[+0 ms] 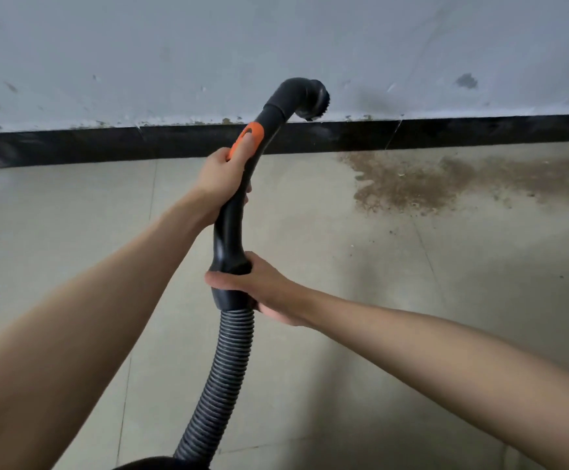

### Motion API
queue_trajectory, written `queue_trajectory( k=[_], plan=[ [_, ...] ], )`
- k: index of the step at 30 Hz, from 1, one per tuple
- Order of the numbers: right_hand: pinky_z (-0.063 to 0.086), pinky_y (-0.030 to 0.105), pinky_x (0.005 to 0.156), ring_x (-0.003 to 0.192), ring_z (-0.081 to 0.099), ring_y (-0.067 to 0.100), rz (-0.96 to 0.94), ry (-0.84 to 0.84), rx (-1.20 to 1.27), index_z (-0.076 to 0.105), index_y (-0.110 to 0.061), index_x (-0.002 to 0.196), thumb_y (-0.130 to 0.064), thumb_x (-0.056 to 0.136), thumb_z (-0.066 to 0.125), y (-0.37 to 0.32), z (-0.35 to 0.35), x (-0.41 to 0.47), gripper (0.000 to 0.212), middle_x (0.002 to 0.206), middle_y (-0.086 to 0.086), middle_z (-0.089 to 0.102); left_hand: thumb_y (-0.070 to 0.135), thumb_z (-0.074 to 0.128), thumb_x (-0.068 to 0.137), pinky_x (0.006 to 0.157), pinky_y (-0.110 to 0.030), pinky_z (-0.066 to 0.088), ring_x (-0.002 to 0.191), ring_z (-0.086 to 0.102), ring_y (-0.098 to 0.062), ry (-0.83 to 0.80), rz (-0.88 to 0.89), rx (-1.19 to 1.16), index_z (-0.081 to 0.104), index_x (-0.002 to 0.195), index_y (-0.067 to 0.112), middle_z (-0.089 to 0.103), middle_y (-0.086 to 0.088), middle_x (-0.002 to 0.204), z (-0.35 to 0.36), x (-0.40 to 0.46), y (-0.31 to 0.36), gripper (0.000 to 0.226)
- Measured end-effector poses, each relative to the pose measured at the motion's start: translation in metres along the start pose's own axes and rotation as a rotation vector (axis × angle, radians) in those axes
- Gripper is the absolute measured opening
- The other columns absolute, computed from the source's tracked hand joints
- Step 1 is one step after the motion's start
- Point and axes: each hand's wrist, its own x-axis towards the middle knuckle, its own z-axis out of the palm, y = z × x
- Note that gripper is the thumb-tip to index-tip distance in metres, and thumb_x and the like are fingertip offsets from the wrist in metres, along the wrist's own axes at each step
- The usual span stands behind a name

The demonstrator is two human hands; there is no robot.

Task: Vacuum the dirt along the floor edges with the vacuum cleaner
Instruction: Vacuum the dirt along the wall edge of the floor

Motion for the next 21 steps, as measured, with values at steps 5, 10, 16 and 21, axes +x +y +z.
queue_trajectory(
  k=[5,10,16,21],
  plan=[
    [0.048,0.037,0.083,0.081,0.058,0.017,-0.028,0.072,0.046,0.058,-0.018,0.087,-0.005,0.084,0.072,0.013,-0.028,-0.034,0.019,0.081,-0.001,0.059,0.068,0.056,0.08,0.044,-0.023,0.045,0.041,0.05,-0.017,0.108,0.008,-0.099,0.053,0.086,0.01,0.053,-0.004,0.054,0.021,-0.003,0.043,0.058],
    [0.044,0.031,0.072,0.075,0.052,0.018,-0.106,0.106,-0.117,0.052,-0.017,0.085,-0.002,0.084,0.064,-0.003,-0.056,-0.058,0.019,0.079,0.002,0.054,0.063,0.052,0.086,0.044,-0.021,0.046,0.04,0.052,-0.017,0.178,-0.058,-0.116,0.055,0.084,0.008,0.056,-0.005,0.059,0.055,-0.014,0.078,0.055],
    [0.045,0.03,0.071,0.076,0.053,0.019,-0.118,0.004,-0.18,0.052,-0.015,0.089,-0.004,0.082,0.065,-0.034,-0.114,-0.073,0.019,0.08,0.001,0.054,0.051,0.06,0.087,0.044,-0.022,0.049,0.039,0.053,-0.013,0.408,-0.092,-0.072,0.052,0.086,0.01,0.054,-0.004,0.063,0.112,-0.032,0.081,0.041],
    [0.048,0.036,0.072,0.07,0.057,0.024,-0.105,-0.094,-0.184,0.055,-0.01,0.081,0.004,0.077,0.064,-0.043,-0.17,-0.086,0.017,0.071,0.008,0.06,0.048,0.062,0.087,0.042,-0.023,0.048,0.038,0.051,-0.013,0.54,-0.056,-0.115,0.051,0.082,0.014,0.052,-0.004,0.061,0.163,-0.028,0.085,0.036]
  ],
)
